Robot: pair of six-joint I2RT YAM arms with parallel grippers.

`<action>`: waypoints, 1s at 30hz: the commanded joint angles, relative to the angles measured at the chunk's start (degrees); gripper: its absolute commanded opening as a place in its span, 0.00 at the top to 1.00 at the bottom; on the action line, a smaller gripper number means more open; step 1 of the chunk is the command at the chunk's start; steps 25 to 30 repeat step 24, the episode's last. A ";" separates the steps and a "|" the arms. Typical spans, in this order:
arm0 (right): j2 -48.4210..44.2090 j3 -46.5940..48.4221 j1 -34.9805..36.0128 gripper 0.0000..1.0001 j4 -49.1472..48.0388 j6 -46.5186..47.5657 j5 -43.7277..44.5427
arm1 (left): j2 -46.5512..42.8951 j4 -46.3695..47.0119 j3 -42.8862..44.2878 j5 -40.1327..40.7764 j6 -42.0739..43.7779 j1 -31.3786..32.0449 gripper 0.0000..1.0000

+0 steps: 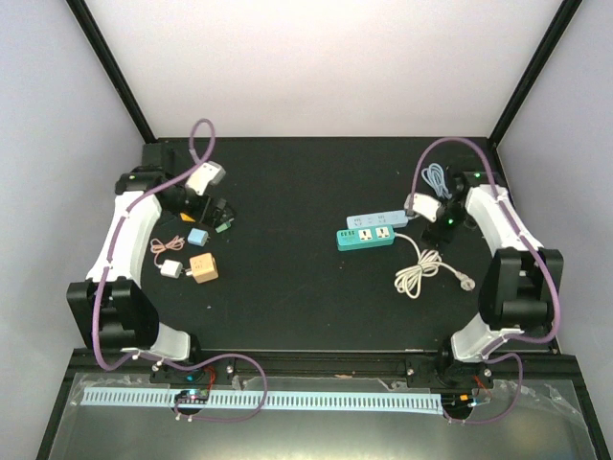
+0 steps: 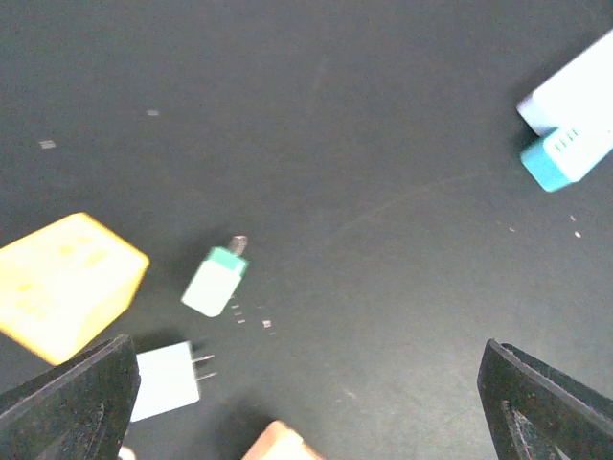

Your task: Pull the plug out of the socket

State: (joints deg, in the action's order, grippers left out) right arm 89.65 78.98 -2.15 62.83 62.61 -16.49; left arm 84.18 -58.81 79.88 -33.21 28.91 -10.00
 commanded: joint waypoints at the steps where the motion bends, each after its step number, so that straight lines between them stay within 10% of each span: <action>1: -5.79 3.72 -2.13 0.00 1.12 -8.33 -13.96 | 0.74 -4.04 5.85 -4.30 1.56 -6.92 0.01; 15: -32.31 -24.26 -2.68 0.00 -30.16 -37.56 -15.54 | -20.00 12.84 -21.15 2.71 1.77 -10.92 0.01; 30: -35.86 -32.13 -2.67 0.00 -35.81 -40.82 -14.70 | -26.23 21.93 -31.21 3.83 -2.03 -10.10 0.01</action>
